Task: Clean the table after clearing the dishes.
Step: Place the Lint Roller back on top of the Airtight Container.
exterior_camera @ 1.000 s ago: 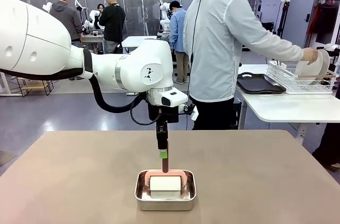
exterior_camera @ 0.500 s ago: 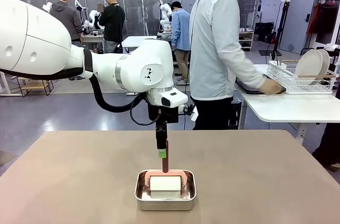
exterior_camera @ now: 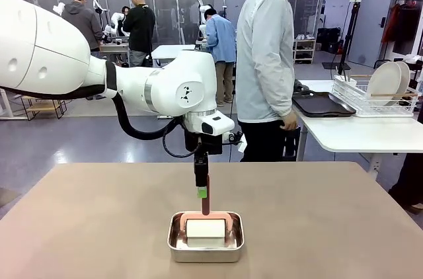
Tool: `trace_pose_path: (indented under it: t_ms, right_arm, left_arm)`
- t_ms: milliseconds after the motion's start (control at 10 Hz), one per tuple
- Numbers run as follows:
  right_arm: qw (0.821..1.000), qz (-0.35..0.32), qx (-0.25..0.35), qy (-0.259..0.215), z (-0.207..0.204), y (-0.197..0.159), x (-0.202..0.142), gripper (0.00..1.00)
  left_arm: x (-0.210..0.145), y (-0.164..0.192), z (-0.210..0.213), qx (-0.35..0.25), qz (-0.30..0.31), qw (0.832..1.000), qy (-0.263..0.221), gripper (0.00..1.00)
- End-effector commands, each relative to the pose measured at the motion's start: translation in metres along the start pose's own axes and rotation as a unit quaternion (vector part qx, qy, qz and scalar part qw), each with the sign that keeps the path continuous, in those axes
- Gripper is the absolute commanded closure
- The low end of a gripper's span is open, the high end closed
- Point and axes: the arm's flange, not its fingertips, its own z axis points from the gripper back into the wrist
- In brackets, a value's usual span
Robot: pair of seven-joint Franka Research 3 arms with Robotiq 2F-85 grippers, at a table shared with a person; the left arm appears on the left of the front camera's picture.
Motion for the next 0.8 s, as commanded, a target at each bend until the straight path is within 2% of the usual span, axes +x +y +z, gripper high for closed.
trace_pose_path:
  t_ms: [0, 700]
  right_arm:
    - [1.000, 0.007, 0.004, 0.000, 0.0004, 0.0017, -0.0004, 0.00]
    - [1.000, 0.007, 0.004, 0.000, 0.0004, 0.0017, -0.0004, 0.00]
  left_arm:
    - [-0.0006, -0.0004, 0.0033, -0.006, -0.002, 1.000, -0.012, 0.00]
    - [-0.0006, -0.0004, 0.0033, -0.006, -0.002, 1.000, -0.012, 0.00]
